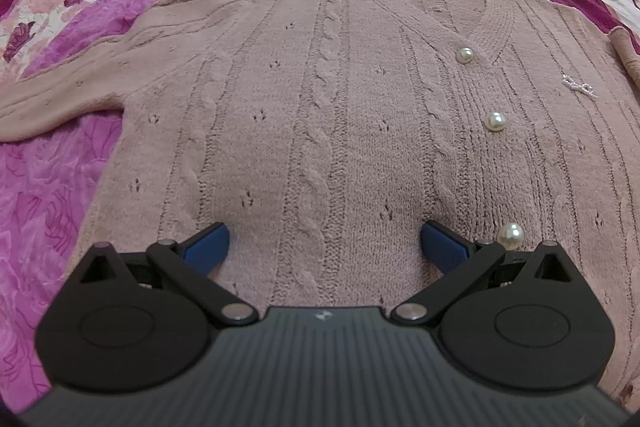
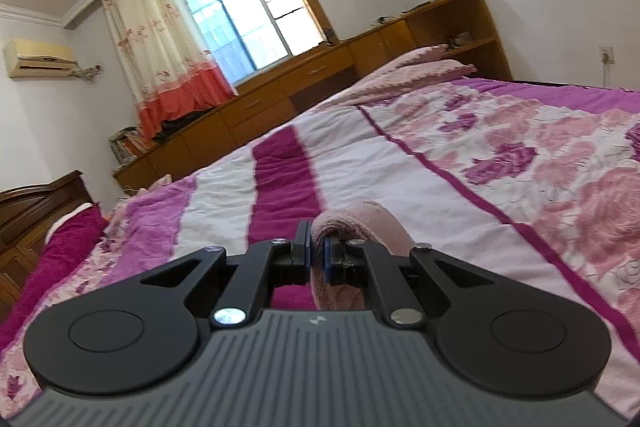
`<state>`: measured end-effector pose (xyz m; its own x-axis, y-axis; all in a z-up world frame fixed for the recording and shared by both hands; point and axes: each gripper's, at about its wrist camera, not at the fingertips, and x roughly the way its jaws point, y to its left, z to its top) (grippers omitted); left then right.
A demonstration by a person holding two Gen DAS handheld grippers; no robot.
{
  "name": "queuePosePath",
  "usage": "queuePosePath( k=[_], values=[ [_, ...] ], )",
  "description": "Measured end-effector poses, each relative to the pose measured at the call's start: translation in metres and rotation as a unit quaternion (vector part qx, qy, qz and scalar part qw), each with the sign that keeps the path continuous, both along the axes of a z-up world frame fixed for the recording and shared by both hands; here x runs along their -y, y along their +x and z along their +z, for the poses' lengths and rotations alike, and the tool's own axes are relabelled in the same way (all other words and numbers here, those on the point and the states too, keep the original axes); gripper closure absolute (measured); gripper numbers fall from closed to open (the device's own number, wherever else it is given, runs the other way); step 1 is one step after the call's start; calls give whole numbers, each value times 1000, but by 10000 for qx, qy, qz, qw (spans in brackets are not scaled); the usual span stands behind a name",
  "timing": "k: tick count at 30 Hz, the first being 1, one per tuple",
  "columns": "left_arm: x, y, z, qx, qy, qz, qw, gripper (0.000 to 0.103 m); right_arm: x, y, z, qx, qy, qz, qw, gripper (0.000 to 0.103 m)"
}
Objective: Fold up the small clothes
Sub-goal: 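Lift the held sleeve and carry it across the cardigan front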
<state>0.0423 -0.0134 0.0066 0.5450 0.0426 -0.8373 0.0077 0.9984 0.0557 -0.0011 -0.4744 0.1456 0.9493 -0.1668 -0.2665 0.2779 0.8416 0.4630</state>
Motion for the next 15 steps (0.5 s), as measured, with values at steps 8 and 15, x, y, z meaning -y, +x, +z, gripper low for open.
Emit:
queuePosePath(
  k=[8,15],
  values=[
    [-2,1,2,-44,-48,-15,10000,0,-48,3,27,93,-102,361,9993,97],
    [-8,-3,16,23,-119,-74,9999,0,-89,10,34,40,-158,624,9979,97]
  ],
)
